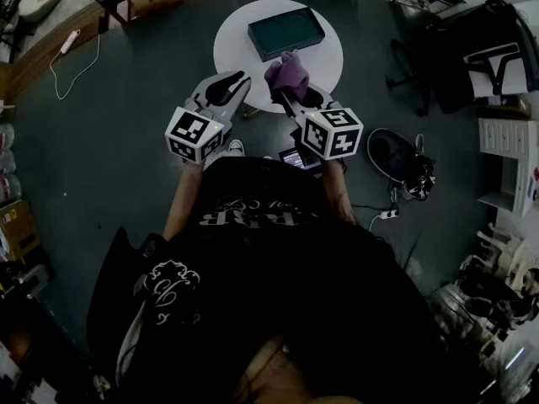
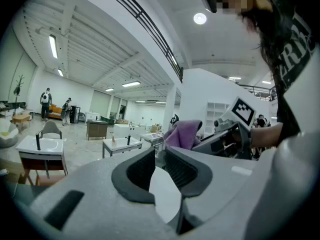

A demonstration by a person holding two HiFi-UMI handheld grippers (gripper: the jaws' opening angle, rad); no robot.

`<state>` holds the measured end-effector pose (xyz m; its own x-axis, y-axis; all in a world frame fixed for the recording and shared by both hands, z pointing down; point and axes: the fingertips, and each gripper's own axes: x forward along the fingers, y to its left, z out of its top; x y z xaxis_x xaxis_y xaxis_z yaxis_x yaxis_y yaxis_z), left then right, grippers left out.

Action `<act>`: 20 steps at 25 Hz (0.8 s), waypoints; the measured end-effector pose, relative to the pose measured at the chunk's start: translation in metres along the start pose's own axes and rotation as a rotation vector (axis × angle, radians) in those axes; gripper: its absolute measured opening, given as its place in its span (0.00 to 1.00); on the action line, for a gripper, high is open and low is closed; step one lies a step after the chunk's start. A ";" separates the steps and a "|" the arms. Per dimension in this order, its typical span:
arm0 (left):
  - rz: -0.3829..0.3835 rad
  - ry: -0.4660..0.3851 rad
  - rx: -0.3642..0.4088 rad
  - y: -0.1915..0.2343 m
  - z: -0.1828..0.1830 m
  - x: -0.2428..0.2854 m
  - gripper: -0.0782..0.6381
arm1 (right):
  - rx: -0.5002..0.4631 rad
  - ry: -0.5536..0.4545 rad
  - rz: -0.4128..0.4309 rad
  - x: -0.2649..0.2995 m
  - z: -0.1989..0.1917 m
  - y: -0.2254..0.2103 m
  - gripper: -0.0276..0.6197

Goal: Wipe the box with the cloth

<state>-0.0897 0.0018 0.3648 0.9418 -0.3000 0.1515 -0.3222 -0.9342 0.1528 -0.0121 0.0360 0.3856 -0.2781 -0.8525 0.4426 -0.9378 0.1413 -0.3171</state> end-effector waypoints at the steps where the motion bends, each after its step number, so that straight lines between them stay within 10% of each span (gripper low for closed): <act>1: 0.000 -0.003 0.000 0.000 0.001 0.000 0.21 | 0.000 0.002 0.000 0.001 0.000 0.000 0.21; 20: -0.019 0.062 0.065 0.011 -0.020 -0.001 0.21 | 0.065 0.011 -0.053 0.010 -0.005 -0.008 0.21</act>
<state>-0.0959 -0.0049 0.3855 0.9393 -0.2718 0.2094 -0.2958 -0.9507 0.0928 -0.0087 0.0287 0.3969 -0.2307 -0.8525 0.4691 -0.9360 0.0626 -0.3465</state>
